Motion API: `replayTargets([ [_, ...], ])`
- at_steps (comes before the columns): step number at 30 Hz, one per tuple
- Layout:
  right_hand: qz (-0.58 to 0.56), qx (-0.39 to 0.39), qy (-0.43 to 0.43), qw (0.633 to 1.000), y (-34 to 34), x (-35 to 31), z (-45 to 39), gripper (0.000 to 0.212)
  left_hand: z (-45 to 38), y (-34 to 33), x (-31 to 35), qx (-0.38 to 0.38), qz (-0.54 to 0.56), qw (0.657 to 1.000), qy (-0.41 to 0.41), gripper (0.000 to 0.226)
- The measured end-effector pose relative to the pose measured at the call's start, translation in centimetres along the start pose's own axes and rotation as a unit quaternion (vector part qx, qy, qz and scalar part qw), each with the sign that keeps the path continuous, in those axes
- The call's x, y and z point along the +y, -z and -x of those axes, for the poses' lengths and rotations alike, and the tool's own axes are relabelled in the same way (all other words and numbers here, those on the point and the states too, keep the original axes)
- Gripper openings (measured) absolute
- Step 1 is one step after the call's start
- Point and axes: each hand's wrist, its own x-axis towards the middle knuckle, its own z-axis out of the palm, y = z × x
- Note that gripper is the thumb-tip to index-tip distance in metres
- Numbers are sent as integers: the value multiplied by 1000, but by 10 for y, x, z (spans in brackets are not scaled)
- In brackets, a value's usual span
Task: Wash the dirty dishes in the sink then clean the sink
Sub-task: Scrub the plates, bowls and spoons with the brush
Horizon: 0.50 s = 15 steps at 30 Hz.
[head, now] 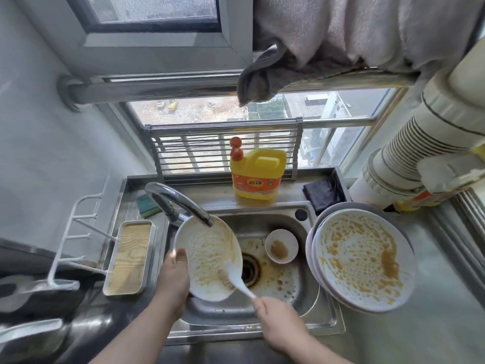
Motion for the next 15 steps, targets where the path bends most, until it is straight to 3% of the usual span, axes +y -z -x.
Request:
replayTargets([
  [3,-41,-5,-13,999,-14,3,6,49,1,-5,3,-2,0,1000,-5,27],
  [7,-70,61,-61,994,22,3,-18,50,9,-13,-2,-70,-19,997,-7,36],
  [10,-93,83,-26,992,41,-35,-29,53,16,-25,-7,-99,-30,995,14,44],
  [15,-157,-1,34,987,-4,-68,4,56,-2,-30,0,-35,5,998,59,40],
])
